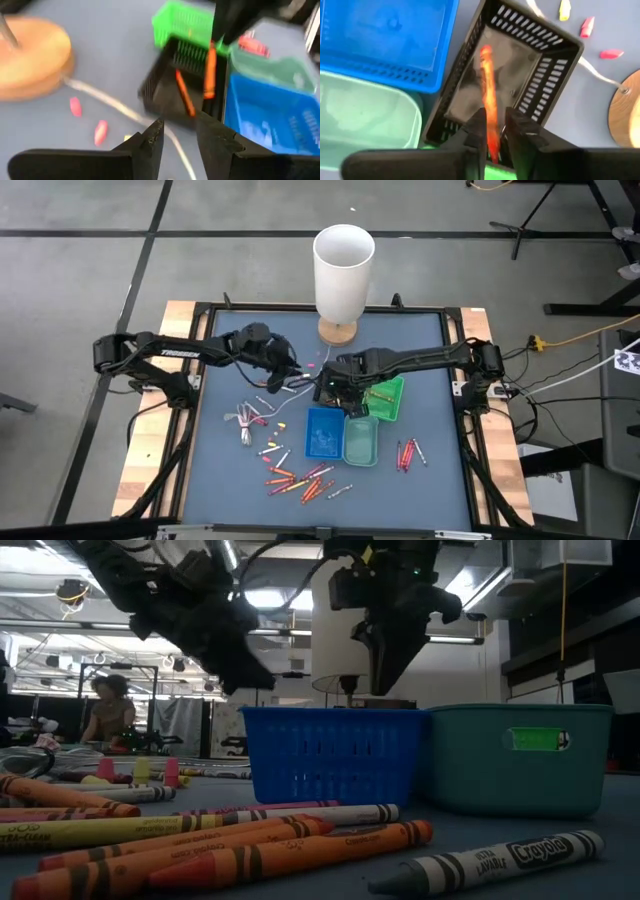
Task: Sort crayons
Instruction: Put the orange crayon into the black bin, then put the yellow crayon into the green bin
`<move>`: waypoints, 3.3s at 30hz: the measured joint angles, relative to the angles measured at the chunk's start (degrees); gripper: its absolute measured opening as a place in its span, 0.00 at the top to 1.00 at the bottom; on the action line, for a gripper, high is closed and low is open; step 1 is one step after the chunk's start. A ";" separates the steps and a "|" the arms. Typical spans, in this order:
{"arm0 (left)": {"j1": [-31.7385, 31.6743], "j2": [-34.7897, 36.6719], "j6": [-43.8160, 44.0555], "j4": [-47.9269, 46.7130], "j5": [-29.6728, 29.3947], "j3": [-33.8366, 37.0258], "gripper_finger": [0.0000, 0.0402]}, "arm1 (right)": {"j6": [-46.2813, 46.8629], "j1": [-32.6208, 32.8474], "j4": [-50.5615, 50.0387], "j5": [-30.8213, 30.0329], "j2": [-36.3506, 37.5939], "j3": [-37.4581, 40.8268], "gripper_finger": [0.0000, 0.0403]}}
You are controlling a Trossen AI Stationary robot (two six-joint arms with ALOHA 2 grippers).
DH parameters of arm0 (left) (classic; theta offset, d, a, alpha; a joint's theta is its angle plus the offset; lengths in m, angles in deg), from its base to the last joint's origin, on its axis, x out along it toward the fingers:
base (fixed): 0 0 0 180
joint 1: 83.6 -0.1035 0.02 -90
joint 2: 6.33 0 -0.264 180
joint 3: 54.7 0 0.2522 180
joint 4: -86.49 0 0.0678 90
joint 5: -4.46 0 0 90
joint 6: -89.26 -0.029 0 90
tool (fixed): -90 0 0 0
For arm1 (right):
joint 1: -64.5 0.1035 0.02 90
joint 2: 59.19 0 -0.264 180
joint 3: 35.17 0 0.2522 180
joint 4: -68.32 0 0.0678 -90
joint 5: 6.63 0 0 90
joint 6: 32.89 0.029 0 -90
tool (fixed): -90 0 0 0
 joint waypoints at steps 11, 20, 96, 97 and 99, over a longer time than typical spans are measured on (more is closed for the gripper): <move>2.12 -0.15 -4.03 -25.51 -6.68 0.00 0.75 | -0.02 -0.02 -0.44 -1.38 -0.02 0.02 0.74; 5.27 -0.17 -4.97 -34.87 -14.46 0.00 0.75 | -0.02 -0.02 -5.19 -1.38 -0.02 0.04 0.76; 7.41 0.48 -5.38 -32.42 -23.11 5.11 0.86 | 21.95 -0.02 17.30 -1.51 38.49 42.82 0.76; 7.41 0.48 -5.39 -32.42 -23.07 5.11 0.88 | 21.95 -0.02 17.30 -1.51 38.49 42.82 0.76; 7.41 0.48 -5.39 -32.43 -22.99 5.11 0.91 | 21.95 -0.02 17.30 -1.51 38.49 42.82 0.76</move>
